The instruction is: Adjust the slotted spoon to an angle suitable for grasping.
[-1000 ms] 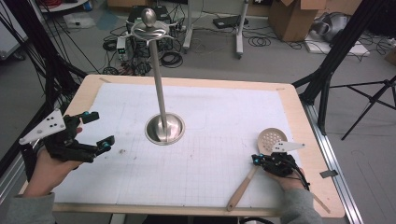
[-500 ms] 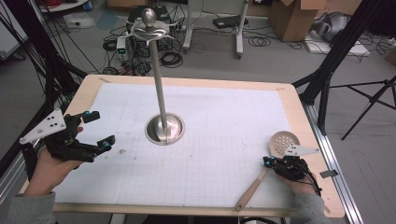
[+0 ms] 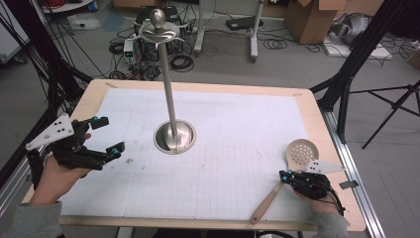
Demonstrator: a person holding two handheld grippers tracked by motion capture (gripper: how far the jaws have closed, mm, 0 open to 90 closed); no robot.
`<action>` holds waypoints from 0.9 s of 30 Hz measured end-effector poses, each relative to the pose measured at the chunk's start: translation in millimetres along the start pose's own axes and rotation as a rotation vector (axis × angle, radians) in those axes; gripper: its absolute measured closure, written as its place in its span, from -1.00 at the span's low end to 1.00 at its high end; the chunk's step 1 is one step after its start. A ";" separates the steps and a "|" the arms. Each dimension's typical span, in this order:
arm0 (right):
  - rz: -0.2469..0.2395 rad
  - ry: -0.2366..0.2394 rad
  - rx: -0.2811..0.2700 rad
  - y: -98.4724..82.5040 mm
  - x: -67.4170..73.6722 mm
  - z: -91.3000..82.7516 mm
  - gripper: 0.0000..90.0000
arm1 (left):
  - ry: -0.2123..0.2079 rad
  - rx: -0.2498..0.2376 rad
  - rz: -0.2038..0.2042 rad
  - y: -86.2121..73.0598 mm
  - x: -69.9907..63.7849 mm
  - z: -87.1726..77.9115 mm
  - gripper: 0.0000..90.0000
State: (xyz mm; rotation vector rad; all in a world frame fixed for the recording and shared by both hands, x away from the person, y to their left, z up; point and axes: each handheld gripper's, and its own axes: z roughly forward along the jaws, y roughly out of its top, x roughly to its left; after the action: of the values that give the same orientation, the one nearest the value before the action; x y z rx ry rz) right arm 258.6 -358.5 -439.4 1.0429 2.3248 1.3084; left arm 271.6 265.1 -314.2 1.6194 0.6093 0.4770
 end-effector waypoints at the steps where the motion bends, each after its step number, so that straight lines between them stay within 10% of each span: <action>1: 0.003 0.005 0.007 -2.2 5.8 -2.3 1.00 | -0.001 -0.002 0.002 0.6 0.1 0.7 -0.96; 27: -0.045 0.200 0.050 -20.0 31.6 -7.2 1.00 | -0.003 0.002 0.002 0.5 0.0 3.9 -0.96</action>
State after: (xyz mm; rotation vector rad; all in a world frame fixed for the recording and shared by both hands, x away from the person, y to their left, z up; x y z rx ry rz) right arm 223.3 -347.3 -448.6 0.9051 2.5220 1.4019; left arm 274.0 262.0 -314.2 1.6224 0.6067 0.4753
